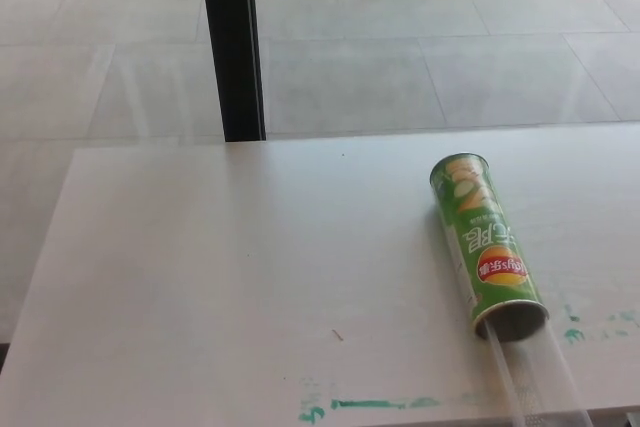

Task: Use the right hand as a fist to push the chips tray inside its container kept in the middle of the desk

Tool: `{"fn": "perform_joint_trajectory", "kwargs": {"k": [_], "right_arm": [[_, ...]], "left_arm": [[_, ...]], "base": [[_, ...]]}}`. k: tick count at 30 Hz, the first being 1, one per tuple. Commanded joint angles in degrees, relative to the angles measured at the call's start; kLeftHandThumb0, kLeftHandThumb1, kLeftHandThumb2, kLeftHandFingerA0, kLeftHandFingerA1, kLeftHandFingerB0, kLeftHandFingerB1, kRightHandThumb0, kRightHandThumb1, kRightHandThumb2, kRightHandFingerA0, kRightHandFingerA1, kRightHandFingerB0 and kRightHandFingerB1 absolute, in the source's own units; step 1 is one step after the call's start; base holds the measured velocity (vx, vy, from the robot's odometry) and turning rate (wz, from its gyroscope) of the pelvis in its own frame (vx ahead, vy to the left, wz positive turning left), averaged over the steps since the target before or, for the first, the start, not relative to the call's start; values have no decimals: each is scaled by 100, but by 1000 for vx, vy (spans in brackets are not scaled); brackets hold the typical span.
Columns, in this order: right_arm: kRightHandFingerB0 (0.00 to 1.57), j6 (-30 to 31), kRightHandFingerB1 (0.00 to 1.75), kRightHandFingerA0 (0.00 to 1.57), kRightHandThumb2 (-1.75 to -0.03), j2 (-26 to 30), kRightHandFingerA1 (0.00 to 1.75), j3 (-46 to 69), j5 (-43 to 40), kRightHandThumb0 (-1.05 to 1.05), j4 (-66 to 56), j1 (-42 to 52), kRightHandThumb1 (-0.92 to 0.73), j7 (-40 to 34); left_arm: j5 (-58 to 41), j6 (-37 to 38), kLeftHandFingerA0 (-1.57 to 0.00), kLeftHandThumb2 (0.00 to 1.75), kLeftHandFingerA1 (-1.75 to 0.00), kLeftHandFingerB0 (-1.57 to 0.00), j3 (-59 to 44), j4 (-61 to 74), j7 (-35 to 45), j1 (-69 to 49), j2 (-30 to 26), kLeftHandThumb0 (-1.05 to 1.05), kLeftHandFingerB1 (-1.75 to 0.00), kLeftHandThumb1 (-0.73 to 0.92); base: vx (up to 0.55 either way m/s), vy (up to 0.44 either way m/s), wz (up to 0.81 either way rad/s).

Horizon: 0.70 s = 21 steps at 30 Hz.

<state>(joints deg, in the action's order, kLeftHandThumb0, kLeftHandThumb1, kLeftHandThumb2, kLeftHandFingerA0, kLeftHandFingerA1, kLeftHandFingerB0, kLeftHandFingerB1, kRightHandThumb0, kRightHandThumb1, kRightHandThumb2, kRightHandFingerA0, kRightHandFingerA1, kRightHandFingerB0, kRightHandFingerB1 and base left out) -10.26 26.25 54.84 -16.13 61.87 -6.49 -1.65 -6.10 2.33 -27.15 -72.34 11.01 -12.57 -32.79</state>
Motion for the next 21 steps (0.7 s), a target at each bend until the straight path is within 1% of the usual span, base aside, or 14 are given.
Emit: {"fn": "perform_joint_trajectory", "kwargs": {"k": [1,2,3,4,5,6,8,9,11,12,13,19,20,21], "right_arm": [[87,-528,62,110,-64,424,109,157,-578,-85,-158,-521,-78,-92],[89,-577,61,110,-63,368,106,117,-617,-82,-365,-562,-76,33],[89,-566,61,110,-63,329,106,97,-667,-82,-524,-563,-76,95],[85,-465,59,120,-64,194,94,-35,-647,-83,-988,-546,-77,109],[80,-231,52,109,-63,-130,100,-212,-788,-79,-2007,-446,-76,259],[77,-190,50,105,-64,-248,101,-309,-802,-77,-2391,-365,-78,295],[77,-39,44,101,-64,-487,94,-563,-785,-79,-3293,-155,-76,284],[75,234,44,99,-63,-724,94,-845,-787,-77,-4345,82,-77,202],[71,117,44,96,-64,-911,93,-1160,-685,-78,-5219,339,-77,294],[66,187,44,85,-64,-1009,99,-1545,-920,-74,-6185,689,-78,669],[67,398,45,85,-64,-1020,106,-1759,-975,-74,-6764,898,-79,677],[55,105,50,78,-66,-1020,114,-2927,-665,-67,-8442,1970,-85,1309],[50,131,50,74,-66,-933,117,-3086,-770,-65,-8555,2126,-87,1531],[53,107,49,77,-67,-906,117,-3239,-652,-65,-8693,2287,-87,1597]], "left_arm": [[-287,9,-49,100,-124,-22,-177,-62,272,-2,-180,-105,-93,89],[-334,-46,-53,138,-111,-30,-219,-54,293,-2,-177,-105,-84,71],[-298,-35,-53,138,-111,-30,-185,-38,292,-25,-177,-105,-84,71],[-306,-34,-34,101,-134,-19,-182,-18,314,-42,-174,-105,-103,92],[-156,73,-49,138,-106,-30,-41,-16,269,-66,-189,-105,-87,72],[-131,115,-39,103,-131,-23,-18,-33,255,-65,-189,-105,-104,92],[-159,110,-38,106,-134,-19,-32,-67,264,-40,-192,-105,-106,89],[-199,48,-49,108,-121,-27,-58,-76,285,-9,-197,-105,-94,92],[-187,97,-38,103,-129,-22,-45,-84,318,-16,-196,-105,-103,91],[-142,-38,-36,136,-91,-2,2,-86,236,18,-218,-67,-68,58],[-218,-58,-47,100,-123,-28,-70,-78,233,24,-202,-105,-98,92],[-202,73,-39,108,-138,-22,-57,-31,255,14,-220,-105,-110,89],[-130,122,-53,136,-109,-30,4,-66,254,11,-240,-105,-88,71],[-143,84,-52,137,-108,-29,-3,-70,285,28,-244,-105,-87,69]], "base": [[0,0,0],[0,0,0],[0,0,0],[0,0,0],[0,0,0],[0,0,0],[0,0,0],[0,0,0],[0,0,0],[0,0,0],[0,0,0],[0,0,0],[0,0,0],[0,0,0]]}}
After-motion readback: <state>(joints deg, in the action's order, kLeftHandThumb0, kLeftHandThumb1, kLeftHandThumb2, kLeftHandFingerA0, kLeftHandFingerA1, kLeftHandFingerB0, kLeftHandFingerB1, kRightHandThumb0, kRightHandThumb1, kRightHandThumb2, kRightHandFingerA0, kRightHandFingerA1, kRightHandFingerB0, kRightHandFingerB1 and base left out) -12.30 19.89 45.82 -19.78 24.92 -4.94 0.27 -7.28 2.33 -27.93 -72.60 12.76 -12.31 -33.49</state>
